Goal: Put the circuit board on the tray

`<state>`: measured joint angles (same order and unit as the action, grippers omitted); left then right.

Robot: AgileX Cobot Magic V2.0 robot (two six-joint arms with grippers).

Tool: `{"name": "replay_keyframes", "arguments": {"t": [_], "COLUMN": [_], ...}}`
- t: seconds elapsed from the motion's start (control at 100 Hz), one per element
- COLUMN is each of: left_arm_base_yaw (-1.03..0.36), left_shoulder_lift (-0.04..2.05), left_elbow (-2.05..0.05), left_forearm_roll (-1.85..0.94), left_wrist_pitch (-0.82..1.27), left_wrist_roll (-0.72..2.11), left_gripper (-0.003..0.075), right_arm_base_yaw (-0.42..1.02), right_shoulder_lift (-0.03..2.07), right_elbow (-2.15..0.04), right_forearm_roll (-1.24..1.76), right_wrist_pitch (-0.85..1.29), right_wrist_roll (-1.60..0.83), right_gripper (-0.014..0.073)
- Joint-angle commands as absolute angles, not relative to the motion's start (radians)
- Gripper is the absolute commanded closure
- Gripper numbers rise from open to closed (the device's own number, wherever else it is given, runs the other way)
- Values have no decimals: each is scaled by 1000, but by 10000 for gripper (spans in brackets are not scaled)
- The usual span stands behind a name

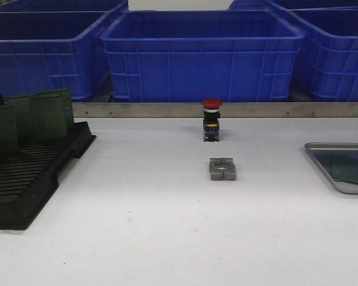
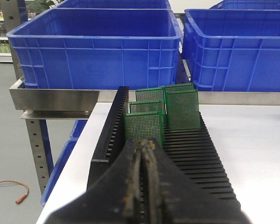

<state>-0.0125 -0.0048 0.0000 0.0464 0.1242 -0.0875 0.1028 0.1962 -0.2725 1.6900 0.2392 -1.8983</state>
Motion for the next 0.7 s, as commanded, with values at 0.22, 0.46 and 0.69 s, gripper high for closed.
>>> {"name": "replay_keyframes", "arguments": {"t": [0.22, 0.46, 0.69], "left_arm_base_yaw": [-19, -19, -19], "left_shoulder_lift": [-35, -35, -35], "left_elbow": [47, 47, 47], "left_forearm_roll": [44, 44, 44], "left_wrist_pitch": [36, 36, 36], "left_wrist_roll": [-96, -96, -96], "left_gripper": [741, 741, 741], "right_arm_base_yaw": [107, 107, 107], "right_shoulder_lift": [208, 208, 208], "right_elbow": [-295, -295, -295], "right_forearm_roll": [1720, 1720, 1720], "right_wrist_pitch": [256, 256, 228], "right_wrist_roll": [-1905, -1905, -1905], "right_gripper": [701, 701, 701]}}
